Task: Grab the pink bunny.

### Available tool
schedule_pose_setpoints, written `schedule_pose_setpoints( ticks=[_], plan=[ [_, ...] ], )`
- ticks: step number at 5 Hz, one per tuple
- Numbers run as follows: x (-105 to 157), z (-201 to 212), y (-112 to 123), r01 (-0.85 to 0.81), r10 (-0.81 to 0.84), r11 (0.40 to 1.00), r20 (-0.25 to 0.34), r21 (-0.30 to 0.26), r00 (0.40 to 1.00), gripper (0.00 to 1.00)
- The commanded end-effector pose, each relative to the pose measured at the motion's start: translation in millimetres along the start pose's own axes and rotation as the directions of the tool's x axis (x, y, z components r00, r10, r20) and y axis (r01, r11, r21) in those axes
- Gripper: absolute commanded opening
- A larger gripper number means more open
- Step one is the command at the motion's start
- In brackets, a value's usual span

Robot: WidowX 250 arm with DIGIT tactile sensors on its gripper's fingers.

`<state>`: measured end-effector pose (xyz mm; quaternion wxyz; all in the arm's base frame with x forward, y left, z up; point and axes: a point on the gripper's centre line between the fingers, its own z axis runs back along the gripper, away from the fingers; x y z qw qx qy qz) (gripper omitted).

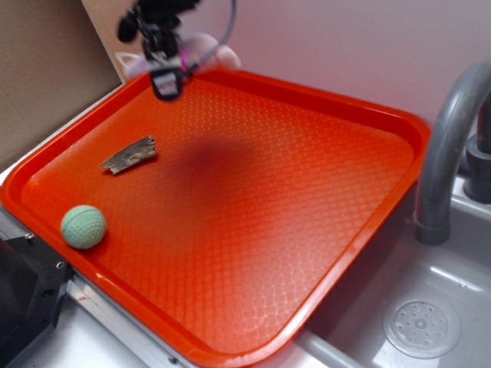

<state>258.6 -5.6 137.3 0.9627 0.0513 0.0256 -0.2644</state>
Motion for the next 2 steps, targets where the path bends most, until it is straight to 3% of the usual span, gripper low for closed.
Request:
schedule_pose_setpoints(
  ticks=[1, 2],
  plan=[
    [-39.6, 65.0, -4.9, -0.357, 0.349, 0.932, 0.108, 0.067, 0.931, 0.00],
    [-43.2, 70.8, -8.6, -0.375, 0.370, 0.927, 0.130, 0.017, 0.920, 0.00]
  ],
)
